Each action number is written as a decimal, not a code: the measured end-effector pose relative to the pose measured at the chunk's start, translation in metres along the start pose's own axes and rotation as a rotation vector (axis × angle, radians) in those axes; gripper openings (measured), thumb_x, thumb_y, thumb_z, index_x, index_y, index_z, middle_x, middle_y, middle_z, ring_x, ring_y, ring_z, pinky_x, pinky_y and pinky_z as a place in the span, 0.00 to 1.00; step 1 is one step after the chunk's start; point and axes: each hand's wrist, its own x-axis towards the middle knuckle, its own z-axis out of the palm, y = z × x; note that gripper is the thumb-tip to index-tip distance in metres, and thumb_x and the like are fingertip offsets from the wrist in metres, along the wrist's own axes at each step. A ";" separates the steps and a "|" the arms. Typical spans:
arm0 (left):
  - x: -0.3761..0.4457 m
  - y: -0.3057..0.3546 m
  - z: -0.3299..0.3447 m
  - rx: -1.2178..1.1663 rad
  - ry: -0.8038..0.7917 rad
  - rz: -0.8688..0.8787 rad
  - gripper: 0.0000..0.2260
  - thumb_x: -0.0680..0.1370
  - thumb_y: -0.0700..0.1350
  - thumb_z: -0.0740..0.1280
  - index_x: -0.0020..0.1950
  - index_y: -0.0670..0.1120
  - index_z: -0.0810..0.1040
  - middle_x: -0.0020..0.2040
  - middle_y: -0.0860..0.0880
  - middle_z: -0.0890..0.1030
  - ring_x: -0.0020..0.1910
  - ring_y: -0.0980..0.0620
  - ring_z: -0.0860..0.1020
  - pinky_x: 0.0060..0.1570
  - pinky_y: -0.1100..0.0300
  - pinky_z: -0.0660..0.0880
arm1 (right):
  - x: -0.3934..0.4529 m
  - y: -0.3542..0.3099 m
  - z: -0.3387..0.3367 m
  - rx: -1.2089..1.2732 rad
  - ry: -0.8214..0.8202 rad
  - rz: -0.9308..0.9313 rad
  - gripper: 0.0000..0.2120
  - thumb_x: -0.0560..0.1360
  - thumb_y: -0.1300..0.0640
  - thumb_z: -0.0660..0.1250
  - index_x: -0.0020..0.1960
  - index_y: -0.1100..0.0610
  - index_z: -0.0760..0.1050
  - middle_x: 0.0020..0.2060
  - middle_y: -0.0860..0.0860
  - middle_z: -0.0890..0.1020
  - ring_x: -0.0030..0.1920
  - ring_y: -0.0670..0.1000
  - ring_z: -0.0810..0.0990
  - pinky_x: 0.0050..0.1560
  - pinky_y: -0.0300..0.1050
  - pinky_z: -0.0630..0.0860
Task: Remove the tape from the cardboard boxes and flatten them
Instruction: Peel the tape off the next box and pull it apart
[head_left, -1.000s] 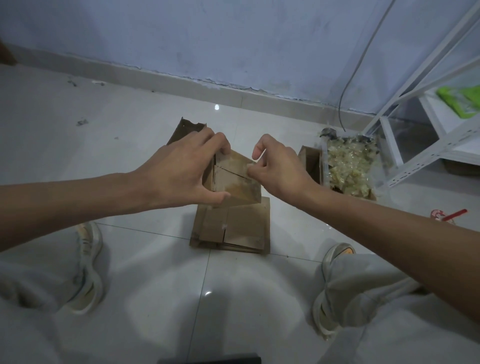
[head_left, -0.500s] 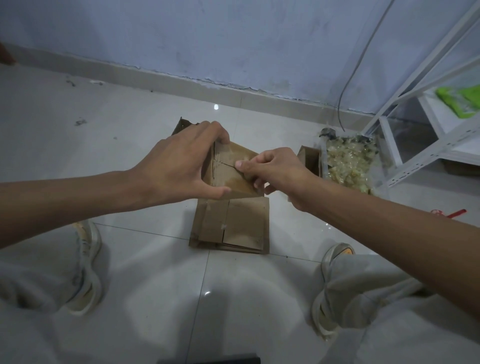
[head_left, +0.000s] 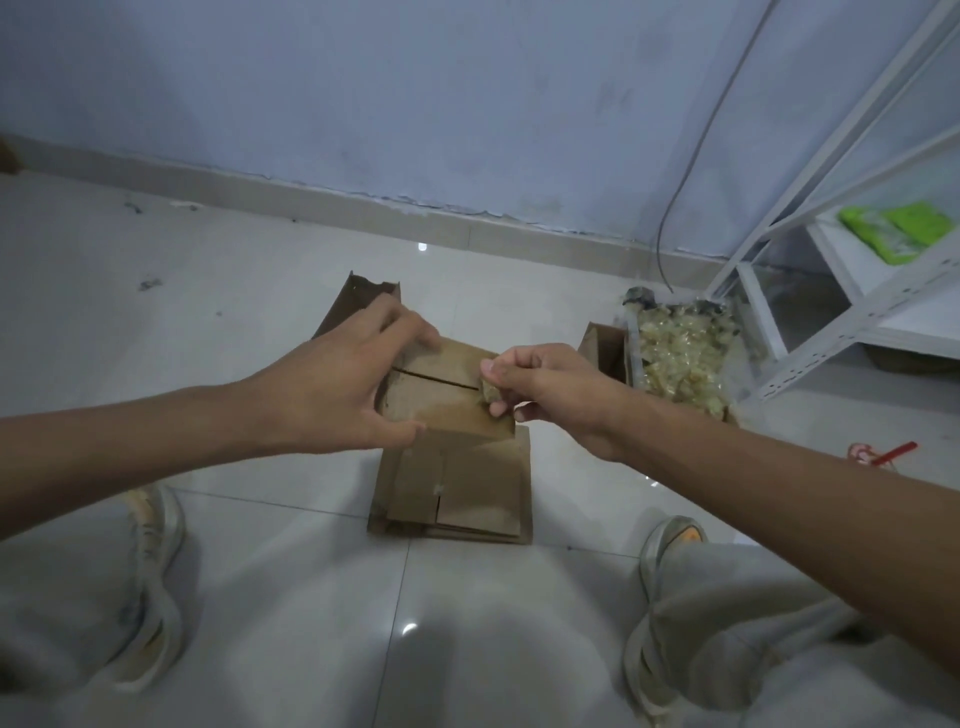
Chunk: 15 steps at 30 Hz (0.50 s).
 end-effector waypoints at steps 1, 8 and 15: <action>0.000 0.000 0.002 0.046 -0.021 -0.009 0.34 0.69 0.61 0.77 0.70 0.60 0.66 0.63 0.59 0.63 0.52 0.59 0.71 0.43 0.68 0.70 | -0.001 0.000 0.002 0.016 -0.005 -0.004 0.08 0.82 0.53 0.70 0.51 0.58 0.78 0.35 0.50 0.83 0.35 0.43 0.80 0.38 0.36 0.75; 0.008 0.009 -0.001 0.403 0.031 0.117 0.33 0.69 0.74 0.66 0.65 0.54 0.70 0.68 0.50 0.68 0.61 0.48 0.71 0.57 0.48 0.74 | -0.002 -0.007 0.006 -0.007 -0.029 -0.034 0.09 0.83 0.52 0.69 0.51 0.58 0.78 0.40 0.54 0.83 0.38 0.44 0.82 0.38 0.36 0.76; 0.010 -0.004 0.002 0.159 0.029 0.059 0.28 0.72 0.69 0.67 0.67 0.58 0.71 0.61 0.56 0.69 0.59 0.54 0.67 0.55 0.54 0.73 | -0.001 -0.015 -0.011 -0.008 -0.046 -0.025 0.09 0.84 0.53 0.67 0.52 0.59 0.75 0.44 0.56 0.85 0.43 0.48 0.86 0.39 0.39 0.77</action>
